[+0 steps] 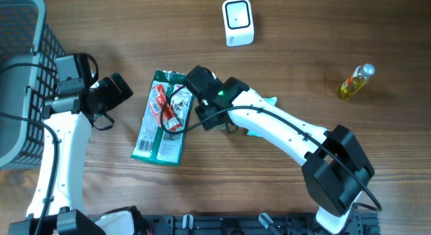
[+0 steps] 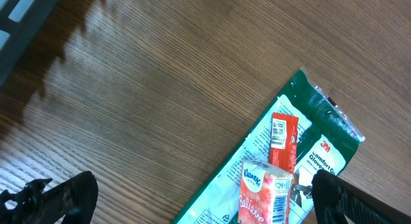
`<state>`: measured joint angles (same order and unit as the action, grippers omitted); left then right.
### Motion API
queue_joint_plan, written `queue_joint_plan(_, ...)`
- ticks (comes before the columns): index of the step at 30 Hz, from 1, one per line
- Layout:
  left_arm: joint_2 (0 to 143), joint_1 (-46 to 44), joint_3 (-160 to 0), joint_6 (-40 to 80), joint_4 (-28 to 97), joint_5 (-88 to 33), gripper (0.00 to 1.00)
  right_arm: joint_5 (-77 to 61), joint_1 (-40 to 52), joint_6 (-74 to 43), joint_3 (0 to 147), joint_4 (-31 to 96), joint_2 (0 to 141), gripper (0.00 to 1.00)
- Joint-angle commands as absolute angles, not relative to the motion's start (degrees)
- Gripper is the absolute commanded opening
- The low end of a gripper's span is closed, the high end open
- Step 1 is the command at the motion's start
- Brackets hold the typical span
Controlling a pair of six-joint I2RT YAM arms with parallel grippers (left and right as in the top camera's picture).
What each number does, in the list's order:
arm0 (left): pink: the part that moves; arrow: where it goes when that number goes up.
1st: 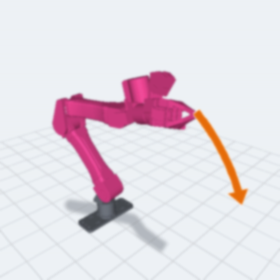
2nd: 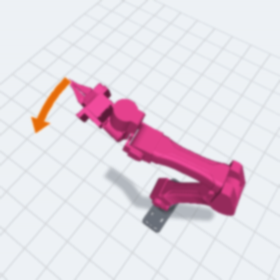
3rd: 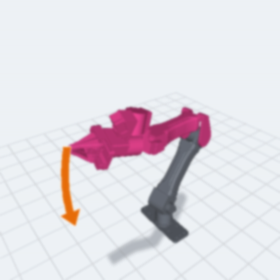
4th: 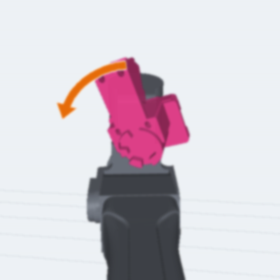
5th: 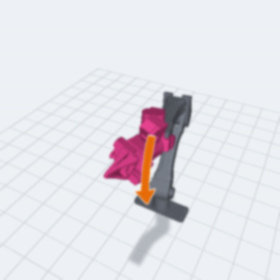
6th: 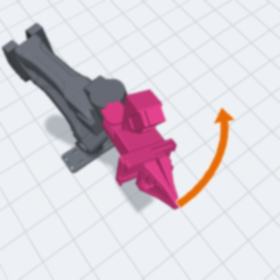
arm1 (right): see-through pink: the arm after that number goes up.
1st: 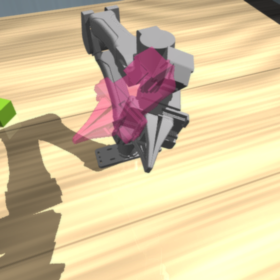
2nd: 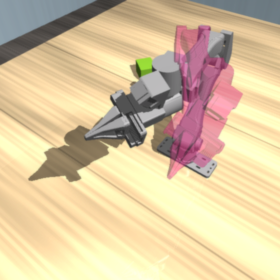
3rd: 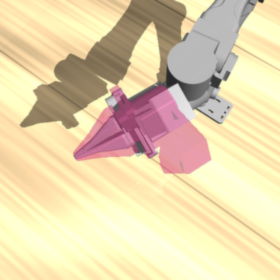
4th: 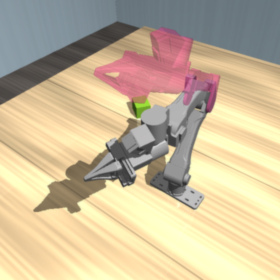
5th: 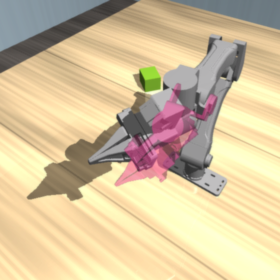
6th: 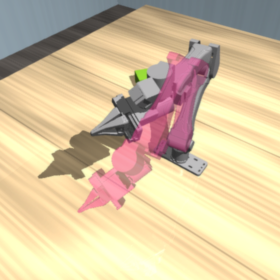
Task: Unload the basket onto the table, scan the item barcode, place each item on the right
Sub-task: 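Reach the right gripper to the items and grasp the green-capped jar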
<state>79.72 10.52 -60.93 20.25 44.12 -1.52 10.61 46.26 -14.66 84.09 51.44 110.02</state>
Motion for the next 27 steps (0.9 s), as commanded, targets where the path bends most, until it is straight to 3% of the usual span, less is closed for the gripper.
queue_joint_plan(1,80.1,10.7,-61.1,20.2,44.0,-1.0,1.0,17.4,46.2,-7.9,84.6,52.5,111.0,0.81)
queue_joint_plan(3,80.1,10.7,-61.1,20.2,44.0,-1.0,1.0,13.6,46.2,-8.0,85.6,52.6,111.0,0.99)
queue_joint_plan(6,80.1,10.7,-61.1,20.2,44.0,-1.0,1.0,10.6,45.9,-13.1,88.6,53.4,111.0,1.0)
queue_joint_plan(10,80.1,10.7,-61.1,20.2,44.0,-1.0,1.0,13.4,43.1,-30.6,94.7,60.2,111.0,1.0)
queue_joint_plan(12,80.1,10.7,-61.1,20.2,44.0,-1.0,1.0,11.4,41.7,-30.1,95.3,58.2,111.0,1.0)
queue_joint_plan(13,80.1,10.7,-61.1,20.2,44.0,-1.0,1.0,3.9,40.5,-29.9,95.0,56.3,111.0,1.0)
queue_joint_plan(15,80.1,10.7,-61.1,20.2,44.0,-1.0,1.0,4.6,40.5,-30.7,94.0,57.1,111.0,1.0)
queue_joint_plan(18,80.1,10.7,-61.1,20.2,44.0,-1.0,1.0,4.4,40.6,-43.2,92.4,57.7,111.2,1.0)
queue_joint_plan(27,80.1,10.7,-61.1,20.2,44.0,-1.0,1.0,4.9,40.8,-46.2,89.5,58.2,111.2,1.0)
